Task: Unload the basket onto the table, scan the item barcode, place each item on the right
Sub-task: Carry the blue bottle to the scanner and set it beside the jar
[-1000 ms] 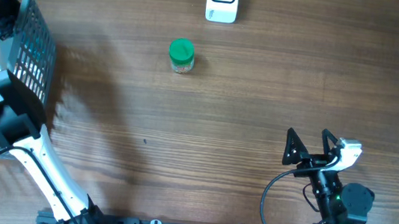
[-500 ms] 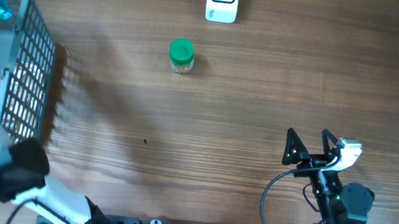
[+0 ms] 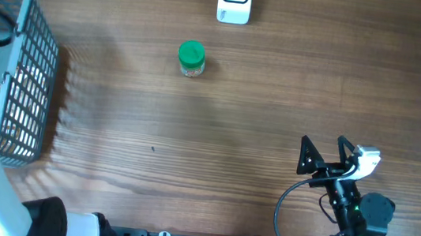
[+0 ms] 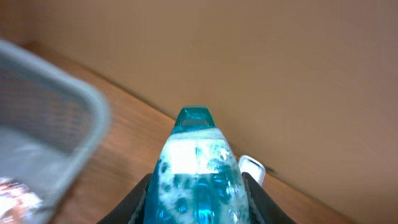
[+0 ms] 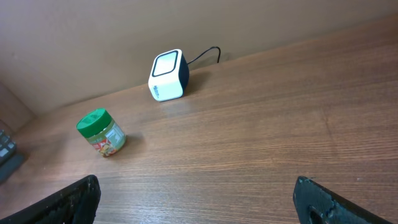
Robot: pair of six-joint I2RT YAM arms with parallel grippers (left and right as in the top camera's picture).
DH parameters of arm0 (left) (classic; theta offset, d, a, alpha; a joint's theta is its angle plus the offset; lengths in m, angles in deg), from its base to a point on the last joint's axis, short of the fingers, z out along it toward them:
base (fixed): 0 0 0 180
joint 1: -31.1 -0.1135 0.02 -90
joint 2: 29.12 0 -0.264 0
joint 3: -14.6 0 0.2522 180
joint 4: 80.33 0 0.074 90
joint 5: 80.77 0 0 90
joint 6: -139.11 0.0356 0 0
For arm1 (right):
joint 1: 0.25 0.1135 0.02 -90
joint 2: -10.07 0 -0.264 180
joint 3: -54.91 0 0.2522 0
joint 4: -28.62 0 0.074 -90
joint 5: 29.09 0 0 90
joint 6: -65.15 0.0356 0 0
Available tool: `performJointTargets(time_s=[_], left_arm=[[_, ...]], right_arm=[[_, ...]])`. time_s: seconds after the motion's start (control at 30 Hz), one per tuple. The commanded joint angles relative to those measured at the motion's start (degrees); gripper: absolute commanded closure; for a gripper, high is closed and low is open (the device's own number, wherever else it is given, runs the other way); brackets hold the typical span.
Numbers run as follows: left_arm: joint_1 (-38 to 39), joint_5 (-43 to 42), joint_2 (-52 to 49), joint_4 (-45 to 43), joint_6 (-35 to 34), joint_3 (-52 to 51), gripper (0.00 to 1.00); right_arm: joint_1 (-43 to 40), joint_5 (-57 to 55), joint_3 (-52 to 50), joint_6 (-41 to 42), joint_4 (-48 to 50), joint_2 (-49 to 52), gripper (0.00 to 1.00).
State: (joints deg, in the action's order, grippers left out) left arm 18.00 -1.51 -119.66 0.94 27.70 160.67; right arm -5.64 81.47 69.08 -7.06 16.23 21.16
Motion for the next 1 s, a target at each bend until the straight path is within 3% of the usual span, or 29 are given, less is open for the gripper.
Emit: performJointTargets(time_s=[0.0,0.17,0.37,0.5,0.63,0.77,0.87,0.97], left_arm=[[8.96,-0.22,-3.1,-2.45,-0.5,0.83,0.67],[18.16,8.04,-11.76,1.88,0.22,0.81,0.69],[19.76,9.09,-18.32,10.36,4.76,0.81,0.73],[20.15,9.18,-18.45,12.61,2.97,0.81,0.73],[22.03,13.09,-18.45,13.79,-7.98,0.81,0.78],[25.22,18.84,-18.62,14.88,-18.88,0.81,0.77],[29.11,27.74,-19.93,17.05,-31.5,0.79,0.77],[31.01,31.8,-22.38,17.25,-38.4,0.74,0.77]], right_arm=[[0.09,0.9,-0.11,0.39,0.28,0.24,0.0],[0.09,0.9,-0.11,0.37,0.28,0.24,0.0],[0.09,0.66,-0.11,0.22,0.28,0.24,0.0],[0.09,0.66,-0.11,0.22,0.28,0.24,0.0],[0.09,0.68,-0.11,0.26,0.28,0.24,0.0],[0.09,0.68,-0.11,0.24,0.28,0.24,0.0],[0.09,0.68,-0.11,0.22,0.28,0.24,0.0],[0.09,0.66,-0.11,0.2,0.28,0.39,0.0]])
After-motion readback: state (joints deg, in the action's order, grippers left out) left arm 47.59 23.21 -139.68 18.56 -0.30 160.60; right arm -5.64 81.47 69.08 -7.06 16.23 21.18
